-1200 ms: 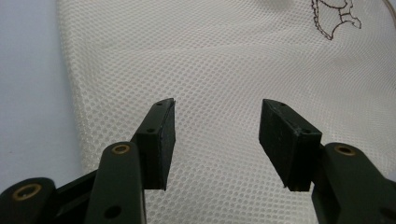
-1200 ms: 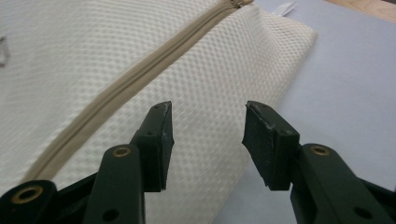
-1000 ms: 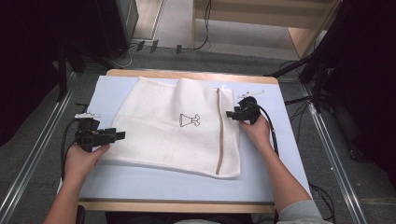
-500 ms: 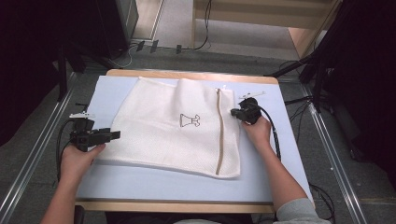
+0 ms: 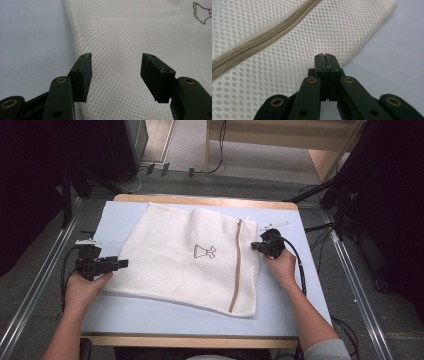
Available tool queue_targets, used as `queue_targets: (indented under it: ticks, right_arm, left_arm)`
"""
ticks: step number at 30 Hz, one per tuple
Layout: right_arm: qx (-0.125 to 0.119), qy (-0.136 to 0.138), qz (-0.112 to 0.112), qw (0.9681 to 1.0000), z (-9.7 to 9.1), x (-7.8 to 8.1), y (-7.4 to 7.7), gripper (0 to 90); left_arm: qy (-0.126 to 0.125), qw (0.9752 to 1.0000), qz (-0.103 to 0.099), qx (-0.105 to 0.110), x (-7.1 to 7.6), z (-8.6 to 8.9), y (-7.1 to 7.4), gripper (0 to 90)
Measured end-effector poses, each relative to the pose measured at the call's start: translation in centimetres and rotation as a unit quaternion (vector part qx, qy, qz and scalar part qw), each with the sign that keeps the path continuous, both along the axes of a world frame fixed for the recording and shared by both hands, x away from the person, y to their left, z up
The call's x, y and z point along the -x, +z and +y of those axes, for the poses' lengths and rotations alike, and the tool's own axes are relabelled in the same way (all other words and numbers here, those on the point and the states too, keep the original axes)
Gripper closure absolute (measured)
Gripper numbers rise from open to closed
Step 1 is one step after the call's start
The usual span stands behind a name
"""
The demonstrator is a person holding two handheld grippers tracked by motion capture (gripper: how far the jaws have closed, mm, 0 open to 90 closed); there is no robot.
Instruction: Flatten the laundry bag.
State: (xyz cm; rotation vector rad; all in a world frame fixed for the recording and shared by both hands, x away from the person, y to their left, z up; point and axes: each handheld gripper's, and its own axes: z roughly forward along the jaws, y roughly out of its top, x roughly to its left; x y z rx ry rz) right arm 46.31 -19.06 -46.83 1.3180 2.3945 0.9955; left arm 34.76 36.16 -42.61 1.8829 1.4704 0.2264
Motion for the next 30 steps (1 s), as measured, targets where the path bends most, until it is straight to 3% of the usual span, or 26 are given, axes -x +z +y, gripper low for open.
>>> queue_targets:
  ticks: [3,9,13,17,18,19,23,25,27,30]
  right_arm:
    - [-0.01,0.004,0.007,0.9999,-1.0,2.0,0.0,90.0]
    - [-0.005,0.017,0.005,0.9998,-1.8,5.0,0.0,90.0]
    - [-0.014,0.02,0.01,0.9997,-2.2,6.6,-0.1,90.0]
    - [-0.014,0.023,0.009,0.9996,-2.3,8.0,-0.2,89.9]
    - [-0.015,0.022,0.009,0.9996,-2.3,8.3,-0.2,89.9]
    - [-0.014,0.025,0.008,0.9996,-2.2,8.5,-0.2,90.0]
    - [-0.002,0.03,0.004,0.9995,-1.9,9.2,0.0,90.0]
    - [0.001,0.031,0.005,0.9995,-1.7,9.4,0.0,90.0]
    - [0.005,0.037,0.003,0.9993,-1.6,9.5,0.1,90.0]
    - [0.004,0.038,0.009,0.9992,-1.4,9.9,0.1,90.0]
  left_arm:
    - [0.004,1.0,0.001,-0.005,-0.8,0.2,-0.2,43.4]
    - [0.012,0.9998,0.009,-0.016,-2.1,0.6,-0.7,43.1]
    - [0.018,0.9991,0.017,-0.036,-3.4,0.8,-1.2,42.5]
    - [0.023,0.9985,0.031,-0.038,-4.3,0.8,-1.8,43.1]
    - [0.022,0.9988,0.026,-0.035,-4.4,0.7,-1.8,44.1]
    - [0.022,0.999,0.031,-0.024,-4.6,0.6,-1.9,46.7]
    - [0.02,0.9989,0.033,-0.025,-5.0,-0.1,-1.9,58.7]
    - [0.004,0.9989,0.045,-0.016,-5.4,-0.4,-2.1,74.7]
    - [0.001,0.9985,0.051,-0.021,-5.8,-0.6,-2.0,83.3]
    - [0.002,0.9983,0.057,-0.01,-6.5,-0.7,-2.1,87.0]
